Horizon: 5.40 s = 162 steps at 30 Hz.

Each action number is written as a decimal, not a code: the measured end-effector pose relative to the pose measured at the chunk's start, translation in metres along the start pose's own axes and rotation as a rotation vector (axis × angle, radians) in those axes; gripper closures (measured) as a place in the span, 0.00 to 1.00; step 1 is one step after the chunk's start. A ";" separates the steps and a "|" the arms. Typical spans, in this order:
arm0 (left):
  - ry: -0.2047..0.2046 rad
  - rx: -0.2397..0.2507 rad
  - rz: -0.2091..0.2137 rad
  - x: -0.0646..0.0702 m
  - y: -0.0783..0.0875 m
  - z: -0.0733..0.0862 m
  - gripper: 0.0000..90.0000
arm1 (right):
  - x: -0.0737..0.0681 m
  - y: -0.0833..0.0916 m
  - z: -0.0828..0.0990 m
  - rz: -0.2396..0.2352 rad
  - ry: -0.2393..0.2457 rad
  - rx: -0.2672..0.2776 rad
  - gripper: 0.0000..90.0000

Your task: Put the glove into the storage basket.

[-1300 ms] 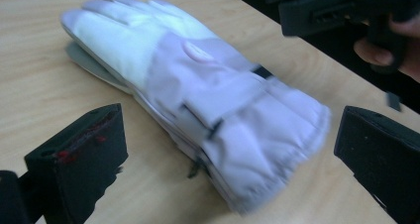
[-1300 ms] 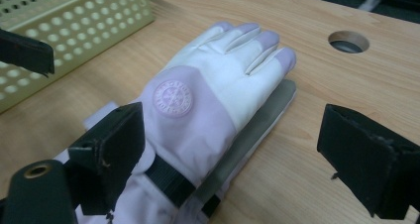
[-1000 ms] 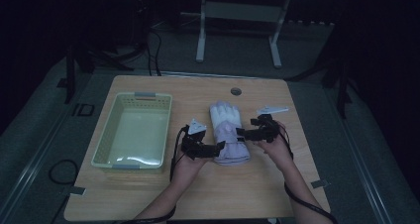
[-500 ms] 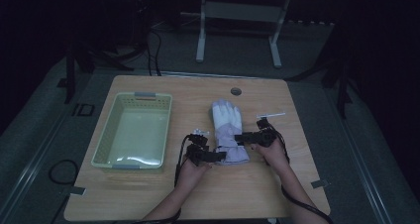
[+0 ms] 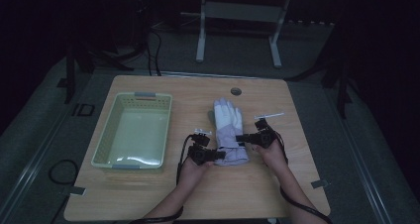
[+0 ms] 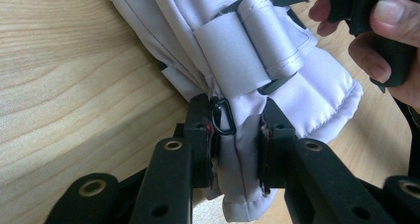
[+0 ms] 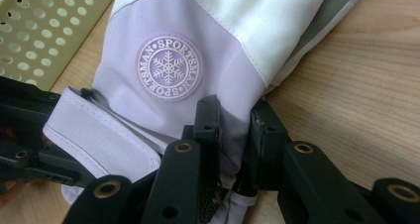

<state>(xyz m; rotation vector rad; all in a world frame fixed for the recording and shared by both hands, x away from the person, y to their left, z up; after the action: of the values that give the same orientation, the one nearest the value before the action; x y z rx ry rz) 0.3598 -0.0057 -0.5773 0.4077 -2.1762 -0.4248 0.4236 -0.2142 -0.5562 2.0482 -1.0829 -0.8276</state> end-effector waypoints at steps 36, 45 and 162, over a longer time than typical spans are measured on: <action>-0.131 -0.029 -0.003 0.044 0.082 -0.035 0.83 | -0.066 0.056 -0.048 0.013 0.087 0.137 0.86; -0.137 -0.014 -0.012 0.043 0.111 -0.034 0.83 | -0.094 0.056 -0.061 0.015 0.122 0.146 0.86; -0.084 0.172 -0.387 -0.043 0.261 0.032 0.01 | -0.263 -0.058 -0.091 -0.061 0.375 0.048 0.16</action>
<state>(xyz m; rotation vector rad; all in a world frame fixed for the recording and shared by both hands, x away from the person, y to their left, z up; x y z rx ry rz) 0.3221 0.2499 -0.5113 0.9297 -2.2232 -0.4722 0.4002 0.0616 -0.4919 2.1732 -0.8409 -0.4229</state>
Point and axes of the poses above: each handheld gripper's, and its own axes: y roughly backward along the jaws, z roughly out of its underside, x roughly to its right, the point moved 3 cm from there along -y, roughly forward along the jaws, and after that the axes turned 15 degrees about z, right-handed, at the moved point
